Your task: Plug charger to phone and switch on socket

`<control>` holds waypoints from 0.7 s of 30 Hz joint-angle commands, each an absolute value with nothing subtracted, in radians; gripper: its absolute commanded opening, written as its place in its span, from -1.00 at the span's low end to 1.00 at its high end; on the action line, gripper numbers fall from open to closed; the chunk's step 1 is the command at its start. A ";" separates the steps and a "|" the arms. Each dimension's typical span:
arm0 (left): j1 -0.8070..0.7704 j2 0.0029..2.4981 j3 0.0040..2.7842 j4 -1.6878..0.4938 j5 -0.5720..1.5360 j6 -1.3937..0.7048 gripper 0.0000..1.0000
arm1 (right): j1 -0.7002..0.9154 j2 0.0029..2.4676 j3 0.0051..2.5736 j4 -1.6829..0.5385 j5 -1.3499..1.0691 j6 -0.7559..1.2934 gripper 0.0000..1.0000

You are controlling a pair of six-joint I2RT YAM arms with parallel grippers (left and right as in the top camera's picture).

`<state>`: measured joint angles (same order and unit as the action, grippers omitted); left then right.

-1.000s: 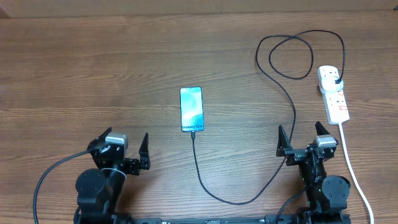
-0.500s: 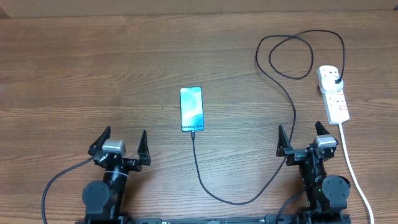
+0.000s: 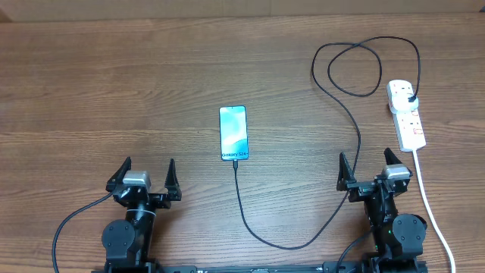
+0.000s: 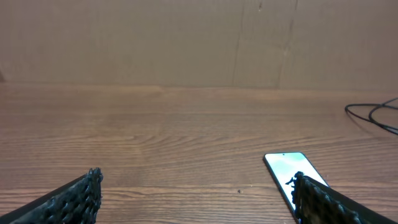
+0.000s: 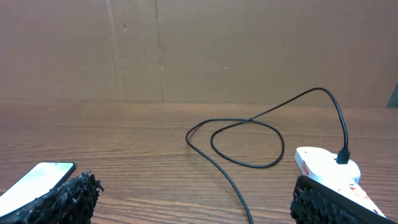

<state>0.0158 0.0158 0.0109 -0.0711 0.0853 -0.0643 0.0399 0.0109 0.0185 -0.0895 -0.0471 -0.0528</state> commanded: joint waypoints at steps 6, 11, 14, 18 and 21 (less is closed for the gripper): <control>0.019 0.003 0.005 -0.074 0.078 -0.007 1.00 | 0.044 0.003 0.009 -0.083 -0.046 -0.057 1.00; 0.019 0.003 0.005 -0.077 0.049 -0.056 1.00 | 0.044 0.003 0.009 -0.083 -0.046 -0.057 1.00; 0.019 0.003 0.005 -0.077 0.050 -0.056 0.99 | 0.044 0.003 0.009 -0.083 -0.046 -0.057 1.00; 0.019 0.004 0.005 -0.075 0.056 -0.056 1.00 | 0.044 0.003 0.009 -0.083 -0.046 -0.057 1.00; 0.019 0.004 0.005 -0.075 0.056 -0.056 1.00 | 0.044 0.003 0.009 -0.083 -0.046 -0.057 1.00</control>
<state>0.0158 0.0158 0.0109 -0.0742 0.0666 -0.0467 0.0402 0.0109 0.0185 -0.0891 -0.0475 -0.0528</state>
